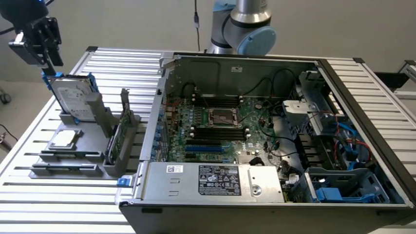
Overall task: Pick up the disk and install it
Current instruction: 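Pick up the disk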
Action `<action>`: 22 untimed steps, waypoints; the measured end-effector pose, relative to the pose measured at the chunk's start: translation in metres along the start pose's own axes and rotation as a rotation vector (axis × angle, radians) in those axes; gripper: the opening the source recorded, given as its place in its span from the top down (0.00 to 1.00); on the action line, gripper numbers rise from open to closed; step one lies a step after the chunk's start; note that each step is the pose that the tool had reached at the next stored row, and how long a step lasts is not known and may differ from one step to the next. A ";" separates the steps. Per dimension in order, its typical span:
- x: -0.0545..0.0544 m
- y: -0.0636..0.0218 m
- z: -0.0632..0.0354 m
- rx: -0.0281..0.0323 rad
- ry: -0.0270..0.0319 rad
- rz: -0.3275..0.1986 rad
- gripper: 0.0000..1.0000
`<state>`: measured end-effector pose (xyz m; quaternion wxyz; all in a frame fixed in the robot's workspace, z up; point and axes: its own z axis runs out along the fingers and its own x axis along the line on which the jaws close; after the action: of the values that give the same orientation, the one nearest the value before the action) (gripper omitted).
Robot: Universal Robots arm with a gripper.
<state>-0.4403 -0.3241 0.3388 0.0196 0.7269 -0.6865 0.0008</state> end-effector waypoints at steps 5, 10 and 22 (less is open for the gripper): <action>0.000 0.0002 0.0035 -0.0166 -0.0012 0.015 0.52; 0.000 0.0002 0.0059 -0.0187 -0.0027 0.053 0.52; 0.000 0.0002 0.0123 -0.0204 -0.0029 0.080 0.52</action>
<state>-0.4408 -0.3250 0.3265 0.0259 0.6987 -0.7149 -0.0064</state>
